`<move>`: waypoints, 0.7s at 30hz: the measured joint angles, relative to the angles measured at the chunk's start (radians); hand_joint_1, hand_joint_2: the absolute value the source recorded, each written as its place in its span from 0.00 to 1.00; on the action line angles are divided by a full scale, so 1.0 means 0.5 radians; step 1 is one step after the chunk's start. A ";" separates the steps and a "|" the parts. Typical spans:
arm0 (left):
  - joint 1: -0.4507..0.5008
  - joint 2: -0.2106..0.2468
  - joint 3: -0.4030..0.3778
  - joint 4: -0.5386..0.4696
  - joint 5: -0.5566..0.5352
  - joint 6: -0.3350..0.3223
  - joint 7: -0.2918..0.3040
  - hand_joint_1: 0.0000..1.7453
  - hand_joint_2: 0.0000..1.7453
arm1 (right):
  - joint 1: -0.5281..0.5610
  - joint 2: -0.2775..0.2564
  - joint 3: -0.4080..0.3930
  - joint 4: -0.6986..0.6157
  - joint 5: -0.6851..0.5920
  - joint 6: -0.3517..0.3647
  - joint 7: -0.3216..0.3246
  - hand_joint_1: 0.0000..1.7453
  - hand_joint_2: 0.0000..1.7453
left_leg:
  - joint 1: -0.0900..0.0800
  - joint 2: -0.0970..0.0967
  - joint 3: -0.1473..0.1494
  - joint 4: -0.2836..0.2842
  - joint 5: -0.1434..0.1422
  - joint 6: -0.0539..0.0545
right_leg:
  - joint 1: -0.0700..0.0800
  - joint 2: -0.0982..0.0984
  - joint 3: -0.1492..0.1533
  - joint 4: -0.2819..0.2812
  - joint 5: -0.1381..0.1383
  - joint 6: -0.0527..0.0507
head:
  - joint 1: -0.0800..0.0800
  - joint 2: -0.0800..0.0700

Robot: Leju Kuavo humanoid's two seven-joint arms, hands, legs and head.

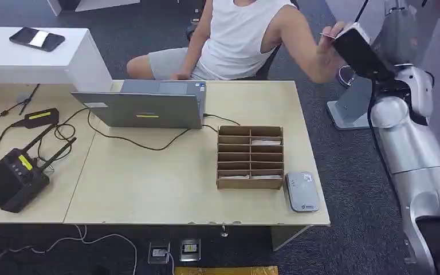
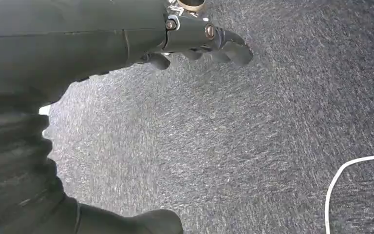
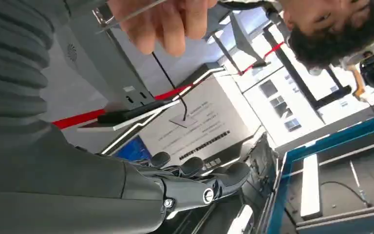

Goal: Pass the card to the sensor for recognition and then transmit it.

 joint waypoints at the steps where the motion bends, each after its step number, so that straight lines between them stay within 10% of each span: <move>1: 0.001 0.003 0.000 0.000 0.002 -0.003 0.000 0.00 1.00 | 0.001 0.006 0.015 -0.004 0.001 0.000 -0.005 0.00 1.00 | 0.000 0.000 0.000 0.000 0.000 0.000 | 0.000 0.000 0.000 0.000 0.000 0.000 | 0.000 0.000; 18: 0.023 0.015 0.000 0.000 0.020 0.004 -0.001 0.00 1.00 | 0.001 0.038 0.112 -0.005 0.028 0.018 -0.029 0.00 1.00 | 0.000 0.000 0.000 0.000 0.000 0.000 | 0.000 0.001 -0.001 0.000 0.000 0.000 | 0.000 0.000; 19: 0.024 0.015 0.000 0.000 0.021 0.005 0.000 0.00 1.00 | 0.001 0.042 0.131 -0.005 0.028 0.033 -0.029 1.00 1.00 | 0.000 0.000 0.000 0.000 0.000 0.000 | 0.000 0.001 -0.001 0.000 0.000 0.000 | 0.000 0.000; 21: 0.025 0.015 0.000 0.000 0.020 0.005 0.000 0.00 1.00 | 0.004 0.043 0.141 -0.005 0.028 0.078 -0.028 1.00 1.00 | 0.000 0.000 0.000 0.000 0.000 0.000 | 0.000 0.001 -0.001 0.000 0.000 0.000 | 0.000 0.000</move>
